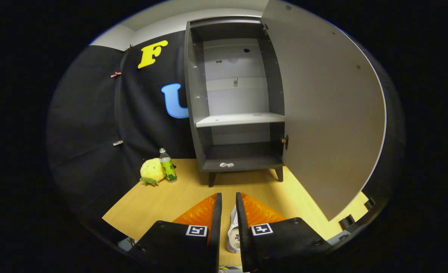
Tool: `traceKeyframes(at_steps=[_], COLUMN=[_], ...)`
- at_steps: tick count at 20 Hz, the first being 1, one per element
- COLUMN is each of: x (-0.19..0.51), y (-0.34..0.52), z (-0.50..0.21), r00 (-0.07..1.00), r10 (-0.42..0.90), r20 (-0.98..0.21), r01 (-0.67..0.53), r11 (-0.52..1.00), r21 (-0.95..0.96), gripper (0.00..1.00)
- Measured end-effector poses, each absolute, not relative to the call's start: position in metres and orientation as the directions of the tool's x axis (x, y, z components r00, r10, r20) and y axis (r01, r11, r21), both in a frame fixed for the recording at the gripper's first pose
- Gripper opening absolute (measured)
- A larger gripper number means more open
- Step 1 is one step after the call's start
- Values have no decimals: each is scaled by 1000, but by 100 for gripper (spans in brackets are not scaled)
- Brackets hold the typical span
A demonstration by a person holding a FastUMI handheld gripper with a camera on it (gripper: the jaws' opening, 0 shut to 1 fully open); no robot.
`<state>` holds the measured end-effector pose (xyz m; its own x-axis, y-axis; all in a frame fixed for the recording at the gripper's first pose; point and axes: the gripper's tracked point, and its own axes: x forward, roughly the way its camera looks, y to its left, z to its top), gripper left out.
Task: Open the shoe cabinet door, grab the shoes and put them into the shoe cabinet, then close the shoe cabinet door.
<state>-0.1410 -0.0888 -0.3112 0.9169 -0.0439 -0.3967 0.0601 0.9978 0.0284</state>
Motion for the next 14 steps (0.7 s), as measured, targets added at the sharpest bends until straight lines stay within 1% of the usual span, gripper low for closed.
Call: traceKeyframes(at_steps=[5,8,11,14], x=[-147,-150,-145,-140], y=[-87,-93,-99,-105], z=[-406,-450,-475,-501], r00=[829,779,746,700], r10=[-132,-171,-196,-200], r20=[-543,-604,-636,-685], r01=[148,186,227,234], r11=[989,982,973,971], r21=[-15,-38,-34,-44], gripper=[27,28,27,28])
